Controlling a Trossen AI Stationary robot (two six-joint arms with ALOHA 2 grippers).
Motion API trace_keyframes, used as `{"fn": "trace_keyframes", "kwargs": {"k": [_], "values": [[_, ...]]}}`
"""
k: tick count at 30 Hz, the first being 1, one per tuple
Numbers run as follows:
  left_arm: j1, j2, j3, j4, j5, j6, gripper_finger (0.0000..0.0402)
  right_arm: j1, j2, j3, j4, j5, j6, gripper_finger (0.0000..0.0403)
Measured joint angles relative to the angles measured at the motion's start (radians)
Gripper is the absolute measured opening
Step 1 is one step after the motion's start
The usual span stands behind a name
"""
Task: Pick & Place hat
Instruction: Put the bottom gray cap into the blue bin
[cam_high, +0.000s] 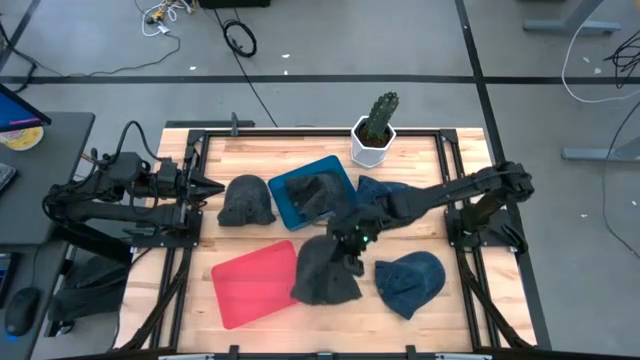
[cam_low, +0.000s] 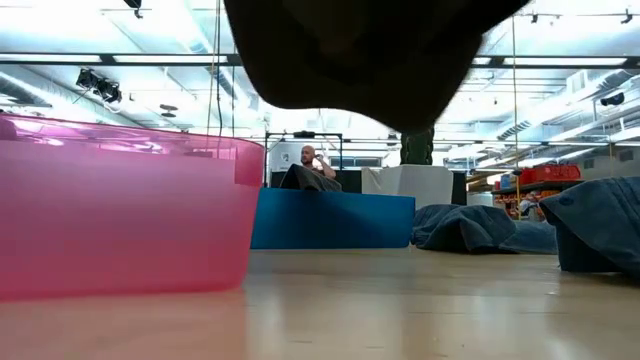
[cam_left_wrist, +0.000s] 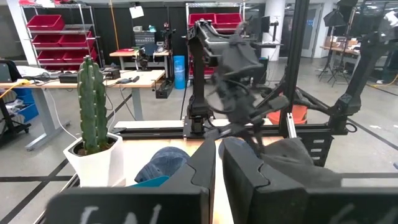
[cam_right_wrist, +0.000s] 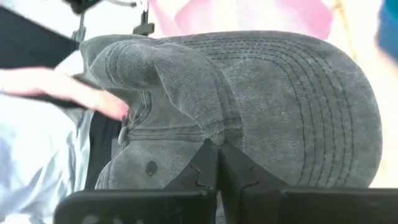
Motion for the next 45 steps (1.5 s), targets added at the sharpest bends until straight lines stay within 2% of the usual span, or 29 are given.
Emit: {"fn": "trace_keyframes", "kwargs": {"k": [5,10,15,21,32,45], "values": [[0.000,0.000,0.000,0.000,0.000,0.000,0.0030,-0.083,0.000,0.000,0.067,0.017,0.008,0.0005],[0.000,0.000,0.000,0.000,0.000,0.000,0.0030,-0.156,0.001,0.000,0.118,0.147,0.051,0.0002],[0.000,0.000,0.000,0.000,0.000,0.000,0.0030,-0.235,0.001,0.000,0.110,0.209,0.131,0.0002],[0.000,0.000,0.000,0.000,0.000,0.000,0.0030,-0.312,0.002,0.000,0.092,0.324,0.135,0.0001],[0.000,0.000,0.000,0.001,0.000,0.000,0.0030,-0.391,0.067,0.001,0.056,0.356,0.163,0.0001],[0.000,0.000,0.000,0.012,0.000,0.000,0.0030,-0.398,0.282,0.004,0.158,0.367,0.185,0.0000]]}}
